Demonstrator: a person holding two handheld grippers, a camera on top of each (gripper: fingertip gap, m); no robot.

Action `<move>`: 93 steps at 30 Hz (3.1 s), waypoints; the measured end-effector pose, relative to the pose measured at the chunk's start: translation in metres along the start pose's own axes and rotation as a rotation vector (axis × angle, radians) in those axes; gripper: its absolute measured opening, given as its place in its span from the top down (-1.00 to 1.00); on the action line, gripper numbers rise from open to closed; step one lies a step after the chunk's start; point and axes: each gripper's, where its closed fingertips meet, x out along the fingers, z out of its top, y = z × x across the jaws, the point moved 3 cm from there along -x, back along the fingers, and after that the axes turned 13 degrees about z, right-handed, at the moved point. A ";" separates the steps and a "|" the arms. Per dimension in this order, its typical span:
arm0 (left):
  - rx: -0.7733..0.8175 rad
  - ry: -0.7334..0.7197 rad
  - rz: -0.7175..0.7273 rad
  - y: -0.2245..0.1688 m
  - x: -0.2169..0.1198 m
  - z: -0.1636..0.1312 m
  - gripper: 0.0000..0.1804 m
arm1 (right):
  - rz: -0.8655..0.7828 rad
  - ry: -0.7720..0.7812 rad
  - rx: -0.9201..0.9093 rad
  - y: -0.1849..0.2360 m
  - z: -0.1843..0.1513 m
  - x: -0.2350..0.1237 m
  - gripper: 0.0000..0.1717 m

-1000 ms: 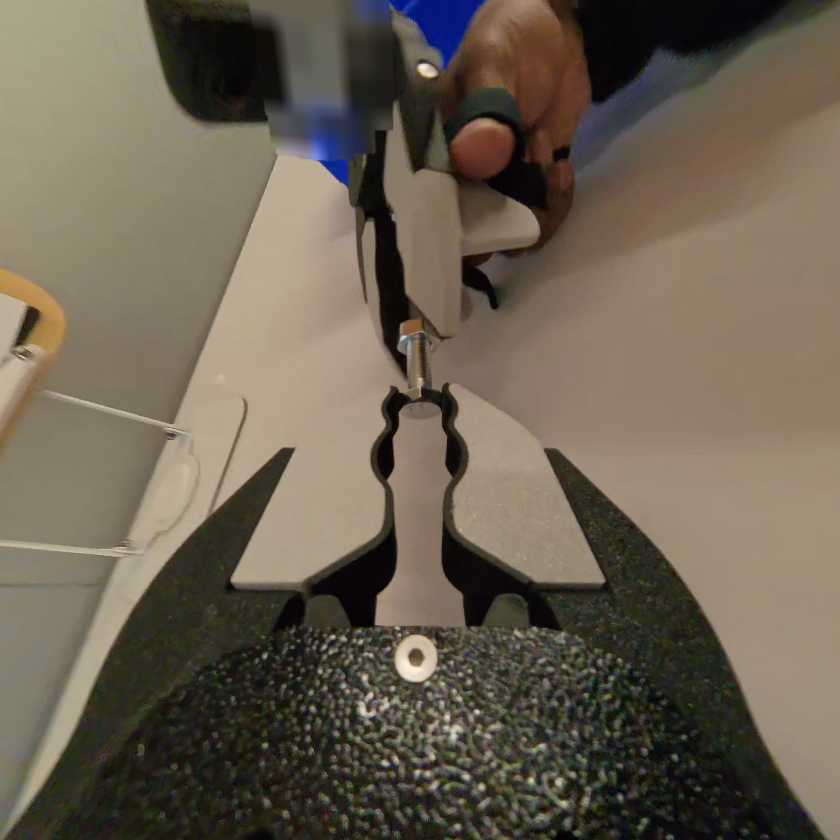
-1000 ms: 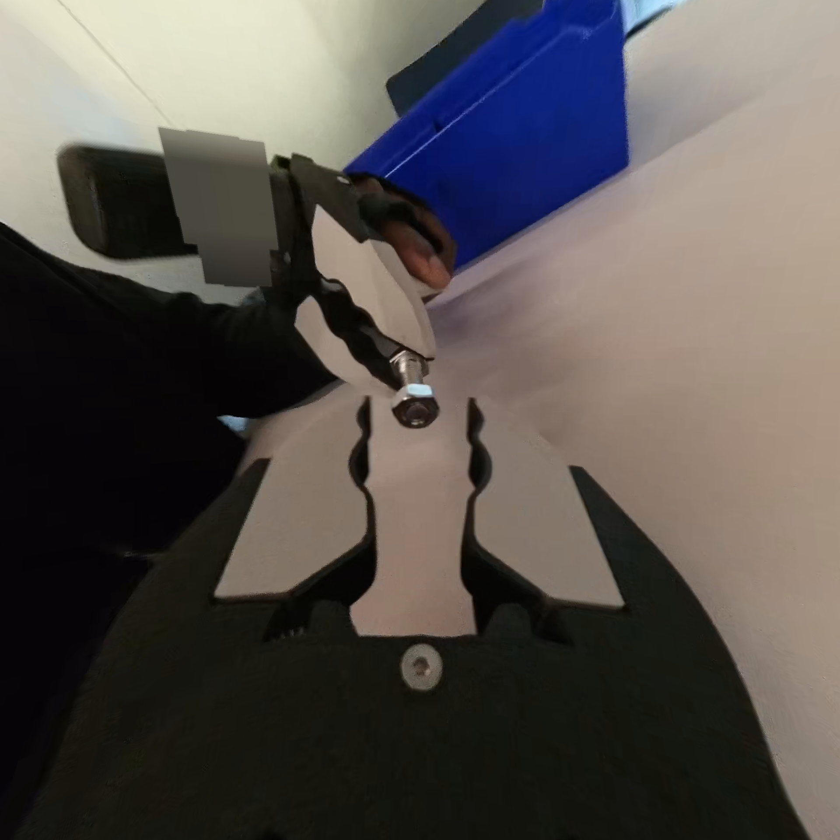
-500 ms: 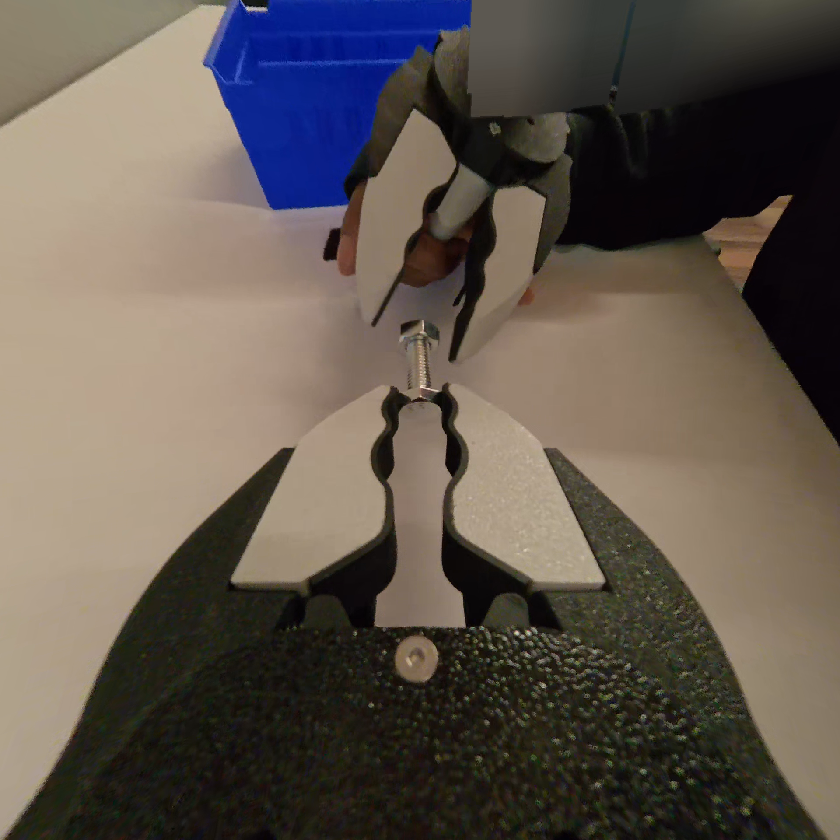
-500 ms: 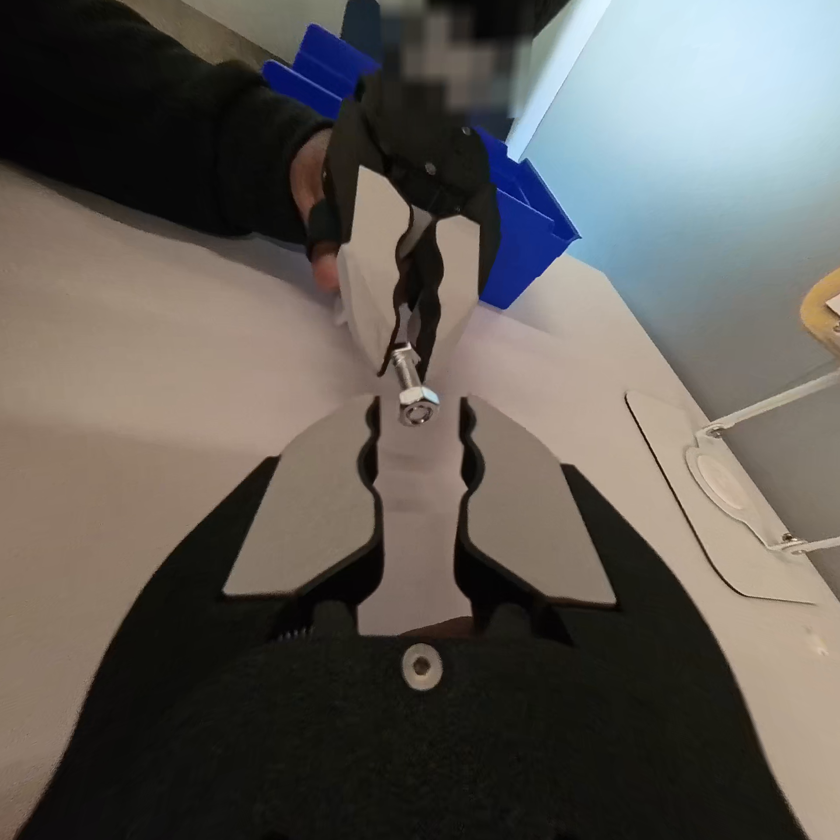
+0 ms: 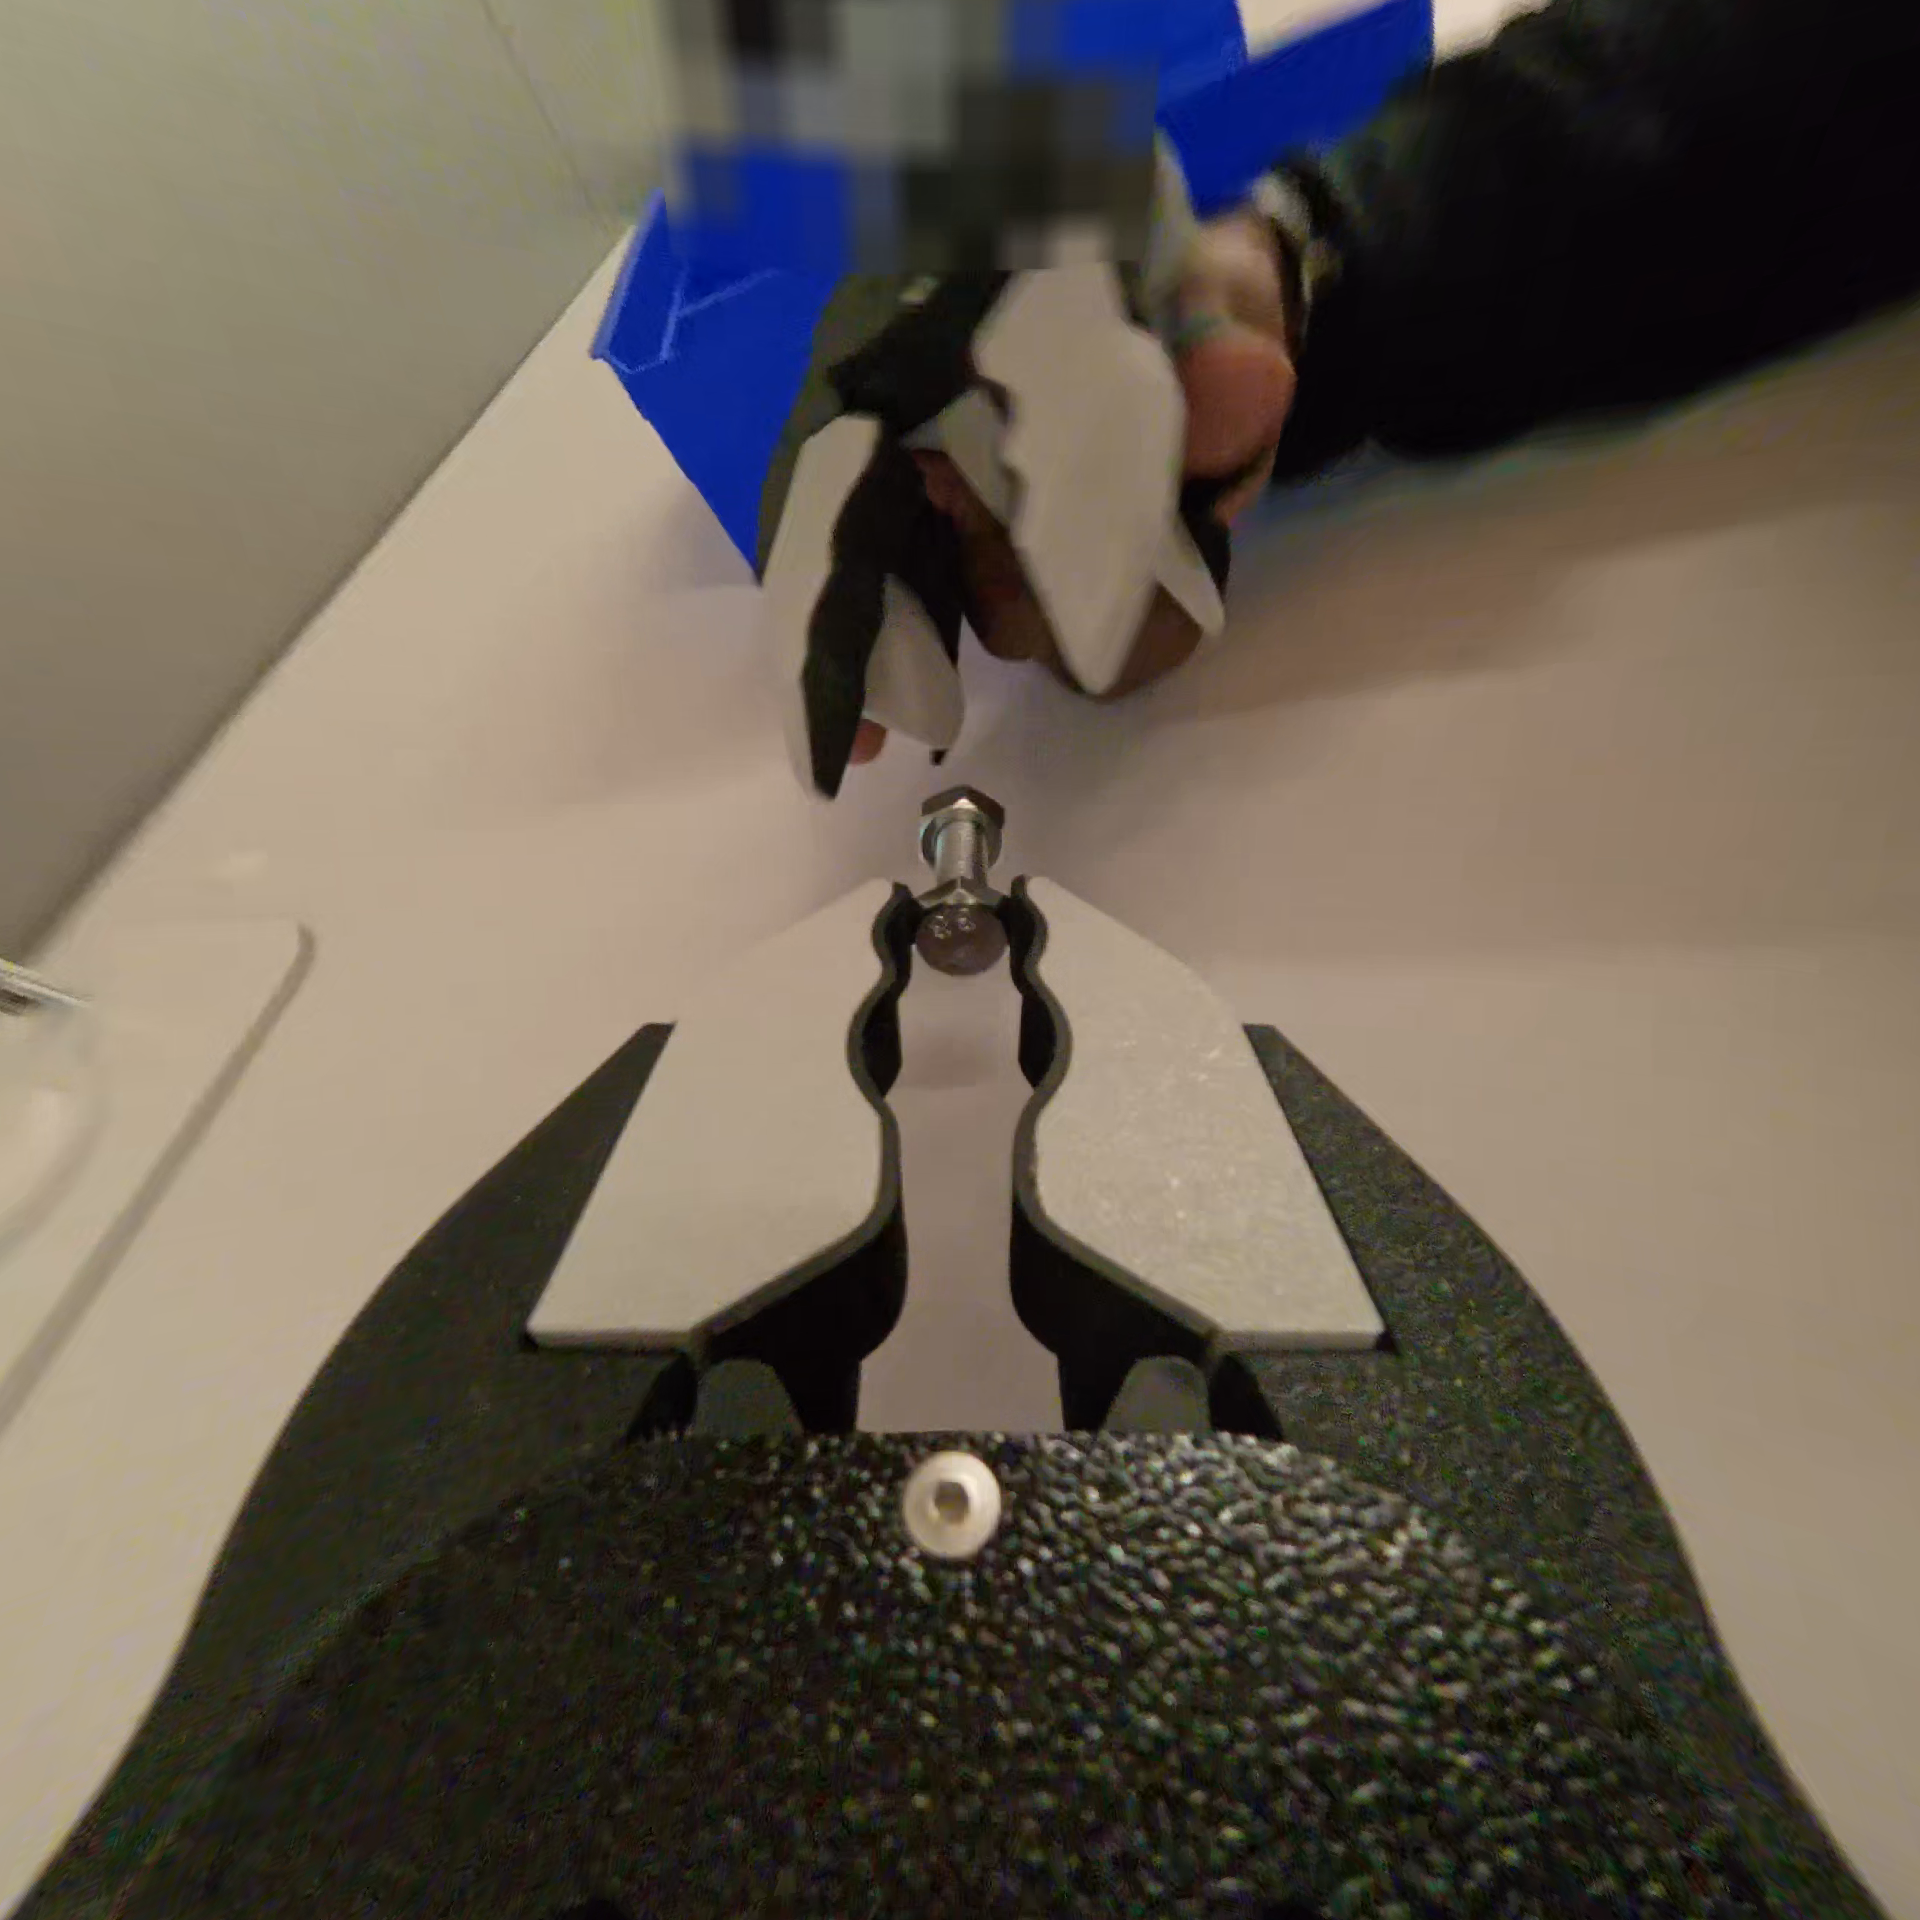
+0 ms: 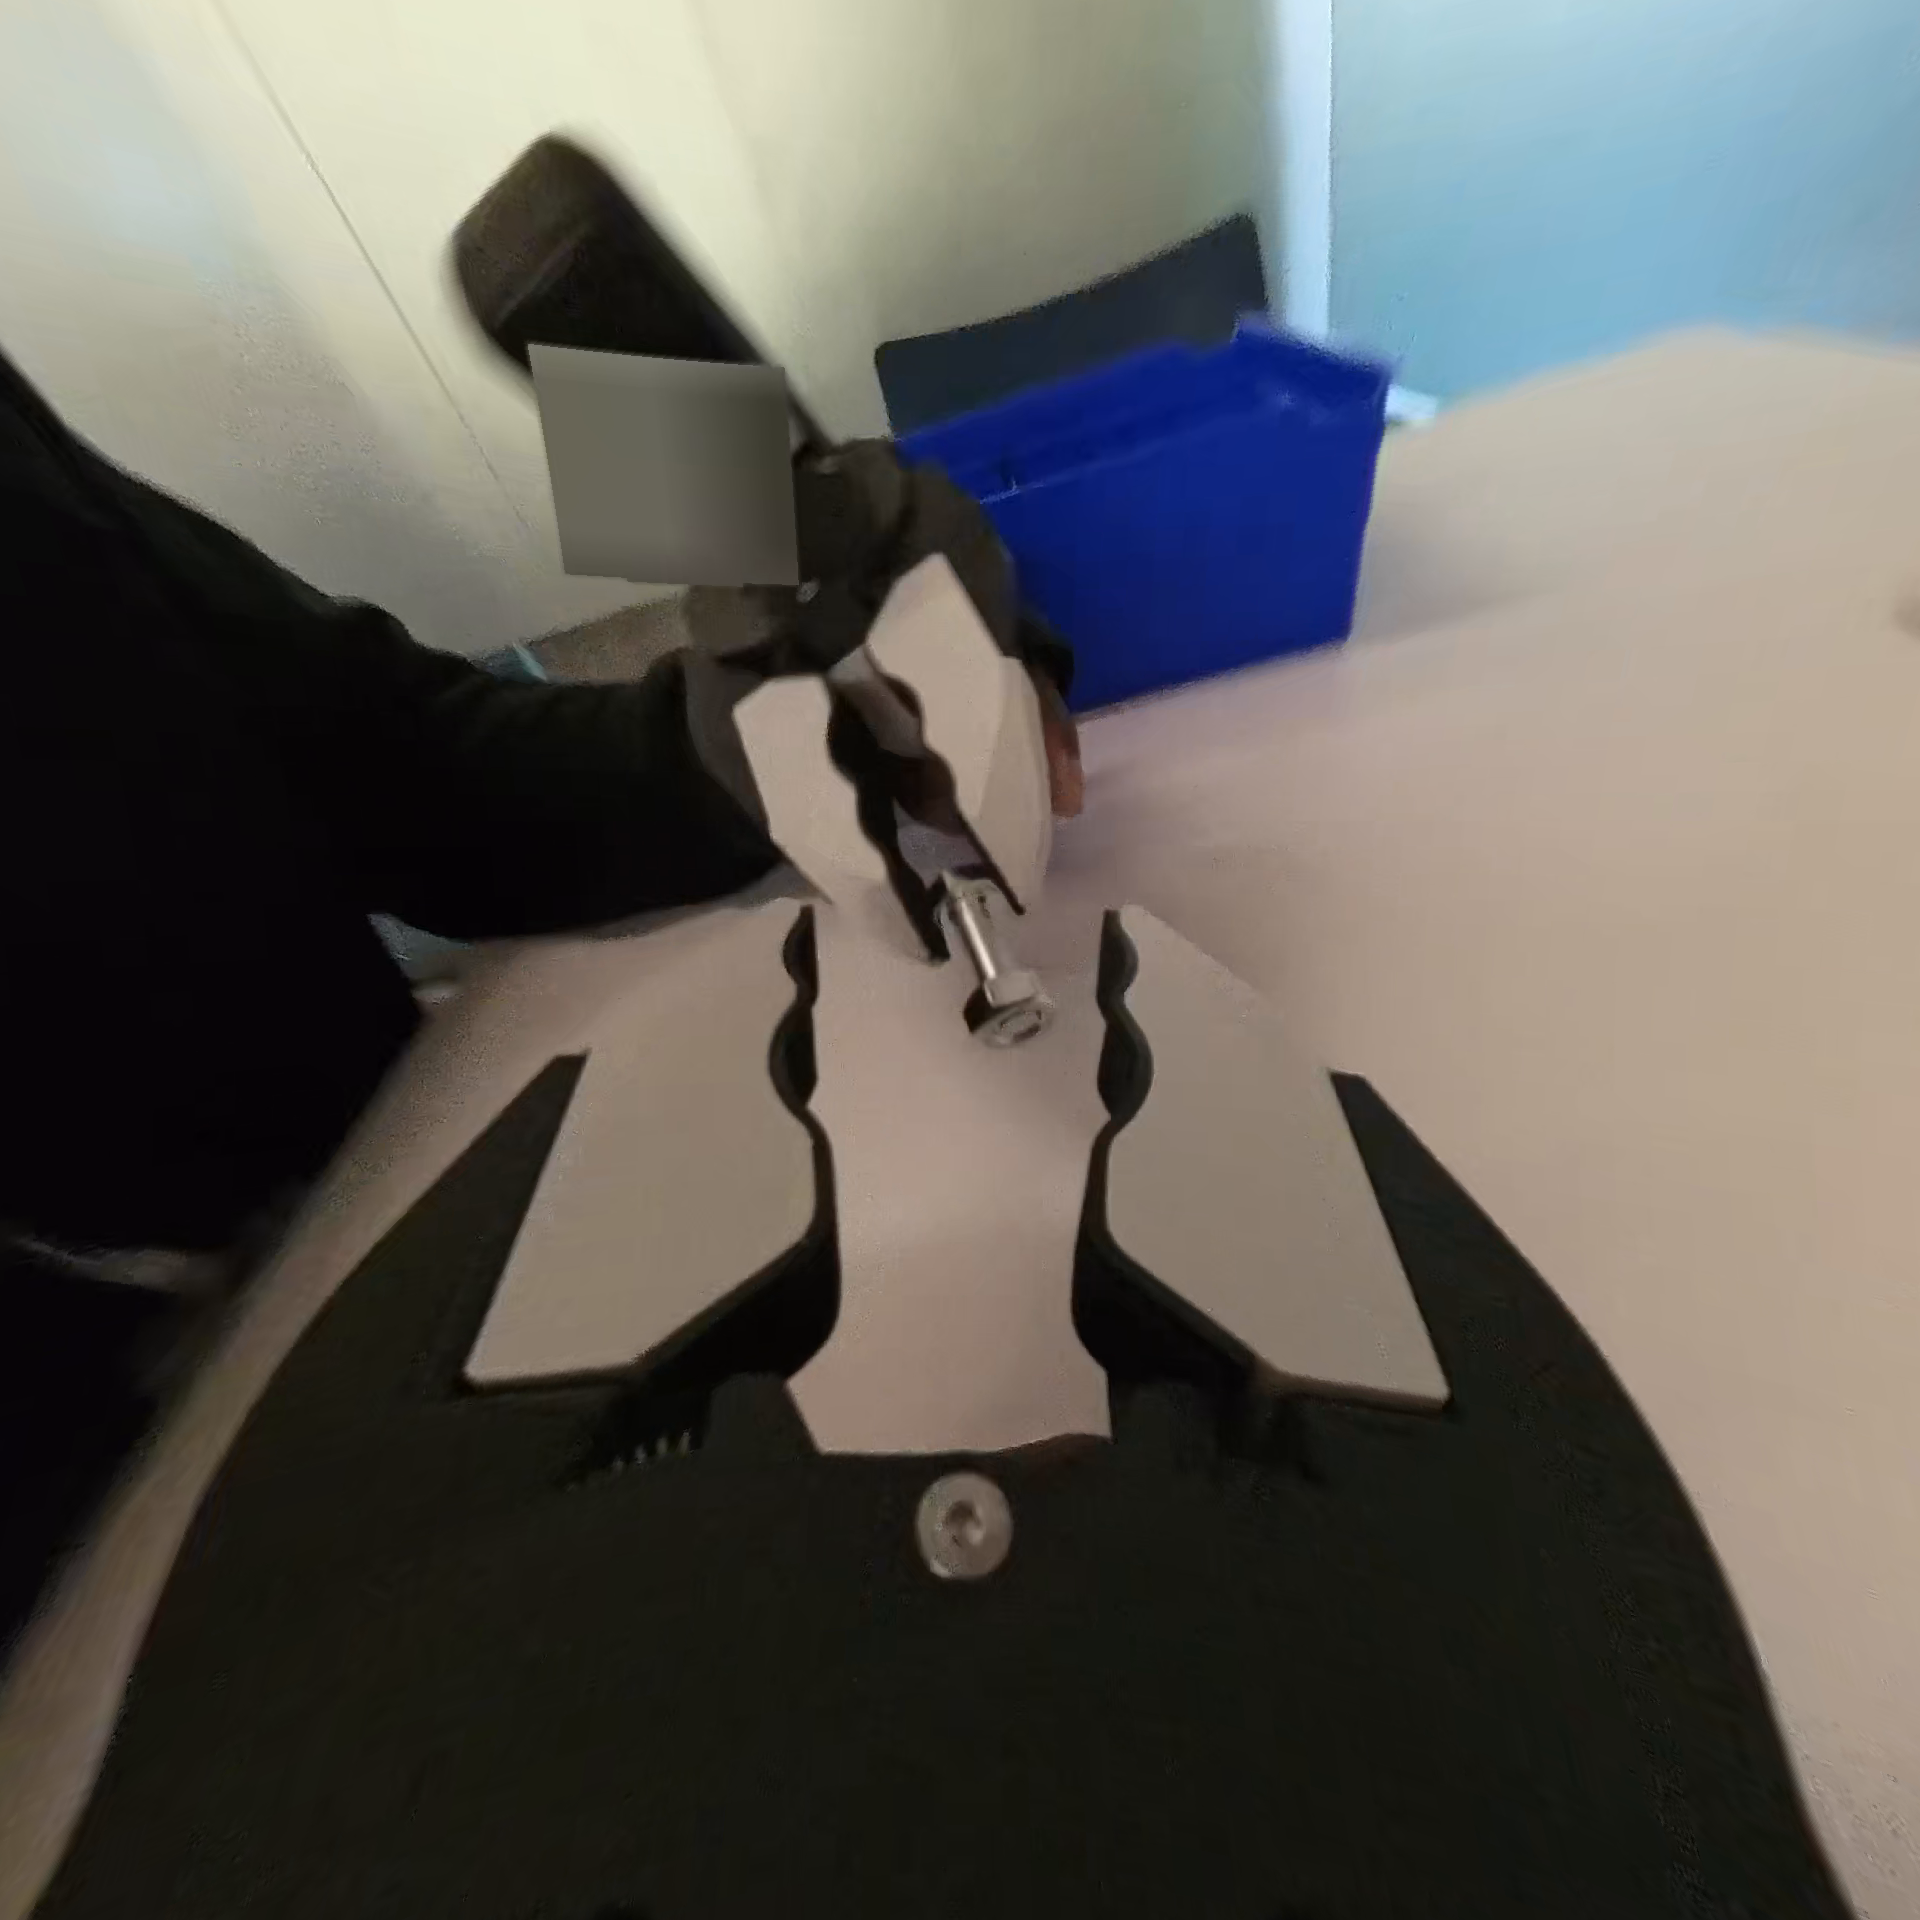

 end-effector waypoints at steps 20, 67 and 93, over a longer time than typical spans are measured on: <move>-0.577 -0.133 -0.317 0.001 -0.008 0.011 0.81 | -0.264 0.242 -0.717 0.015 -0.007 0.010 0.80; -0.525 -0.134 -0.249 0.006 -0.010 0.015 0.81 | -0.264 0.153 -0.693 0.013 -0.002 0.002 0.48; -0.536 -0.145 -0.250 0.004 -0.008 0.018 0.81 | -0.252 0.184 -0.644 0.009 -0.002 0.001 0.57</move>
